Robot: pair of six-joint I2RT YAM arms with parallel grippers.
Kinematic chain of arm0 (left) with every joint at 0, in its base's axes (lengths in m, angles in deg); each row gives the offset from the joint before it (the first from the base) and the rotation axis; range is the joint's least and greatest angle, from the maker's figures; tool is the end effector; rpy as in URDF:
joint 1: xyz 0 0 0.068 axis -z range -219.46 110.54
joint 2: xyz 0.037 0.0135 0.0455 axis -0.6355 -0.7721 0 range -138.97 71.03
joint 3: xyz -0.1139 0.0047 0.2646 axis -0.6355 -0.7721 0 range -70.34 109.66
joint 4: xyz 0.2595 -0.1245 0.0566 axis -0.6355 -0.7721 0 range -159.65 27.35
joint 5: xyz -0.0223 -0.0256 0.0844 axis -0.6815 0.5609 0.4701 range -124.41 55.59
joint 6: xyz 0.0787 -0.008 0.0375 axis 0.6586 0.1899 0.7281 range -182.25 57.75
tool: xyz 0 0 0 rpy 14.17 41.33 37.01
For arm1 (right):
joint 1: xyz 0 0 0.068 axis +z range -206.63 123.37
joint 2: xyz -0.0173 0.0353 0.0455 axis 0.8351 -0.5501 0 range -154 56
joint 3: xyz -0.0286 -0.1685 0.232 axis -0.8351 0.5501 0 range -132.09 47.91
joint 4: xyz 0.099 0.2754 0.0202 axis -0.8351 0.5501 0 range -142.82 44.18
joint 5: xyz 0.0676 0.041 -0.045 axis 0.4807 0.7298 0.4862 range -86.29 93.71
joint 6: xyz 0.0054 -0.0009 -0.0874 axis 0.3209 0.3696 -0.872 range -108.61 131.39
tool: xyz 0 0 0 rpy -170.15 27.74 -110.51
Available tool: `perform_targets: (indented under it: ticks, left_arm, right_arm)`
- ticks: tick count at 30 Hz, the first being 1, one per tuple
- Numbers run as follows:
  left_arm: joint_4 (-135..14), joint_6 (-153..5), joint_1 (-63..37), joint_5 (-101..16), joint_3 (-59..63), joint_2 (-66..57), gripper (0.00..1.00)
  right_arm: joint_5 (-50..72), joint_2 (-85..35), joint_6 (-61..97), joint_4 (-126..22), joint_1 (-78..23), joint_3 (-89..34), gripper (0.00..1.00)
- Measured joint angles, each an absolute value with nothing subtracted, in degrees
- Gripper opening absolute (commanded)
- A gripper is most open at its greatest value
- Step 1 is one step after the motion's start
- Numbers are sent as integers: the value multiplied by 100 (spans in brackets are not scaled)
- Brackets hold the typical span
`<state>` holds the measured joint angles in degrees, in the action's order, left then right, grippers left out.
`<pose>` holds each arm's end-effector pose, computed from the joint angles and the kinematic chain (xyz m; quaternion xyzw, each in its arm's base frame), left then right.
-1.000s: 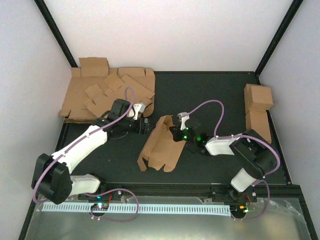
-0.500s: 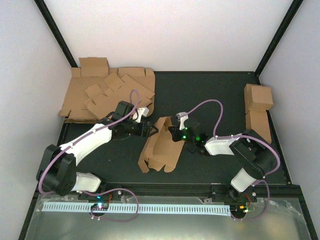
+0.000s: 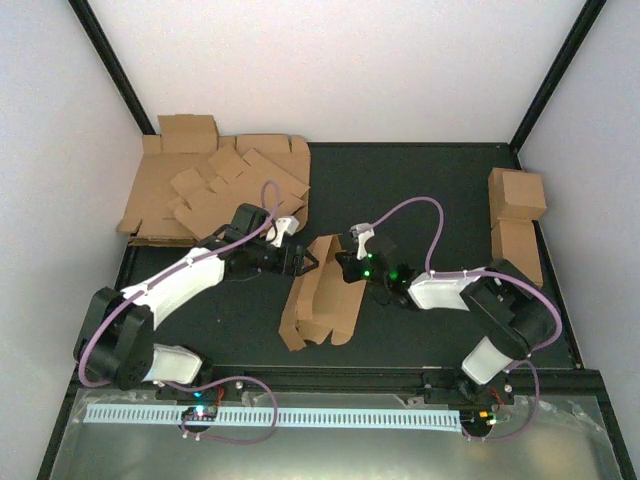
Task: Fold the paper box
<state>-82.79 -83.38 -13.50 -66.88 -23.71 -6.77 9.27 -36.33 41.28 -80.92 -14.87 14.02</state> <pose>0.2674 -0.1765 0.1851 0.1307 0.9012 -0.3688 0.1862 0.2628 0.2447 0.1105 -0.1136 0.8593 0.3249 0.3782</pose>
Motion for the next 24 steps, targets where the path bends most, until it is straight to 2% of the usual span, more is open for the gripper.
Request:
perform_targets:
  ticks: [13,24]
  left_arm:
    - [-8467,-8174,-1350,-6332,-2369,-891,85]
    - [-8465,-8145,-1385,-6203,-2476,-821,78]
  right_arm:
    - [584,-3459,3957,-7533,-1284,1066,9]
    - [462,-3393,3774,-7312,-1262,1031,16]
